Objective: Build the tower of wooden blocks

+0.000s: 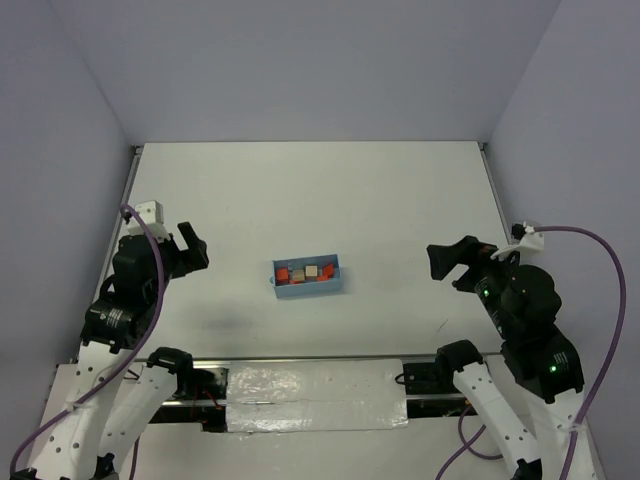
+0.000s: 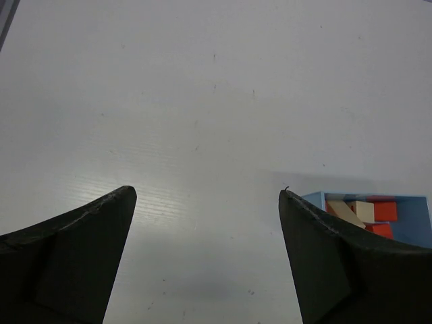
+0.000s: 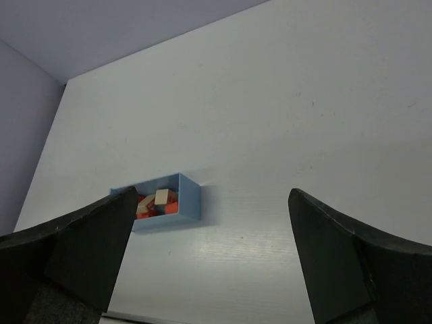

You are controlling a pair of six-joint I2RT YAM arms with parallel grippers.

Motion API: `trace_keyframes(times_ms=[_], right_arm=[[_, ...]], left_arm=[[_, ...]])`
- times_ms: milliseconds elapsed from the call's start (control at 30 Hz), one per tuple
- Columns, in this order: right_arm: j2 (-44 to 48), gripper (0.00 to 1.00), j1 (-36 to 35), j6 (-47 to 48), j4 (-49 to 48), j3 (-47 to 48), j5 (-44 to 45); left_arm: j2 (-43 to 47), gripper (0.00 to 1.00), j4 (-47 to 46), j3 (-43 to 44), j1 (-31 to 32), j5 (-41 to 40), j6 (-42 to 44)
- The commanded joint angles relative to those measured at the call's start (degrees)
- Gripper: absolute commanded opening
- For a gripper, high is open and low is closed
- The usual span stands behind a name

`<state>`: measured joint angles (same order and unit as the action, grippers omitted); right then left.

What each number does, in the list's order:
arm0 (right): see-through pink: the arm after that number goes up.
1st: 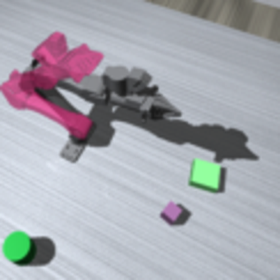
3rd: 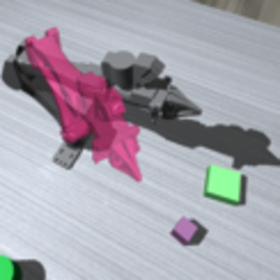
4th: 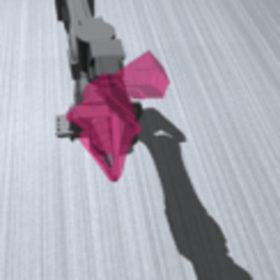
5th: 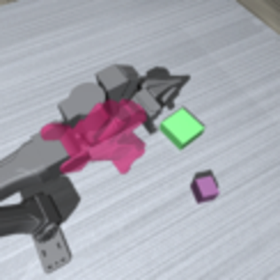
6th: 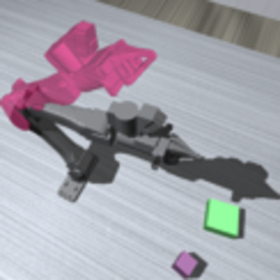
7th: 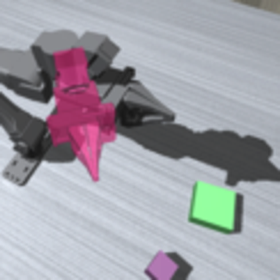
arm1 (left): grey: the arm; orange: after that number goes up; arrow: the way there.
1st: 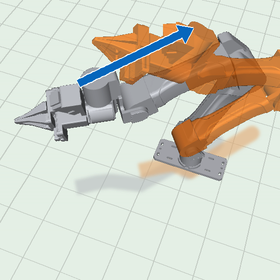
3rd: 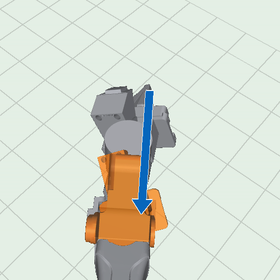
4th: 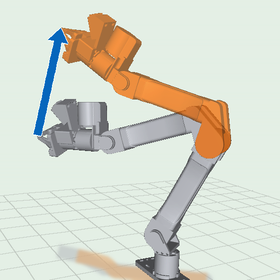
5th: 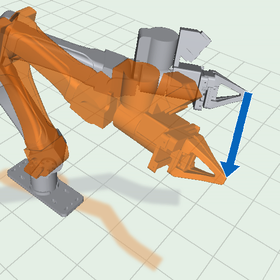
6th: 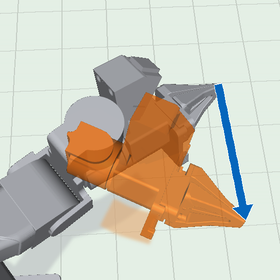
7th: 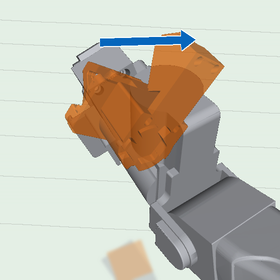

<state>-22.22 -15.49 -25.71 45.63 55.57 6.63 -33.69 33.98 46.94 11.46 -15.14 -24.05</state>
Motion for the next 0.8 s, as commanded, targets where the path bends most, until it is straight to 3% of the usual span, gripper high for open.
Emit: trace_keyframes(times_ms=[0,67,200,233,367,433,500,533,633,700,767], right_arm=[[0.6,1.00,0.2,-2.9,-0.4,1.9,1.8],[2.8,1.00,0.2,-4.9,-4.6,0.9,0.6],[12.0,1.00,0.2,-4.2,-21.3,-8.0,-14.8],[10.2,1.00,0.2,-4.4,-20.6,-7.5,-18.3],[-11.4,1.00,-0.6,-5.3,-16.7,-4.2,-24.2],[-17.3,1.00,-3.7,-5.5,-14.9,-2.8,-17.8],[-25.1,1.00,-13.6,-6.0,-14.3,-1.0,-8.5],[-27.7,1.00,-17.3,-6.5,-12.9,0.0,1.5],[-40.4,0.99,-27.2,-8.0,-10.7,4.5,9.1],[-48.0,0.92,-29.5,-8.5,-10.6,5.7,13.6],[-52.7,0.78,-30.1,-8.3,-12.0,5.4,15.0]], left_arm=[[0.4,0.99,-2.7,1.1,0.2,0.4,0.8],[0.6,0.99,-2.6,1.0,0.2,0.3,0.8],[1.2,0.99,-2.7,0.9,0.2,0.3,0.8],[1.3,0.99,-2.8,1.0,0.2,0.4,0.9],[0.9,1.00,-2.8,1.0,0.2,0.5,0.9],[0.6,0.99,-2.8,1.0,0.2,0.5,0.9],[0.6,1.00,-2.6,0.9,0.4,0.6,0.9],[0.8,0.99,-2.6,0.8,0.5,0.4,0.8],[0.7,0.99,-2.7,0.7,0.8,0.4,0.8],[0.6,0.99,-2.5,0.7,0.8,0.5,0.8],[0.6,0.99,-2.5,0.7,1.2,0.4,0.7]])
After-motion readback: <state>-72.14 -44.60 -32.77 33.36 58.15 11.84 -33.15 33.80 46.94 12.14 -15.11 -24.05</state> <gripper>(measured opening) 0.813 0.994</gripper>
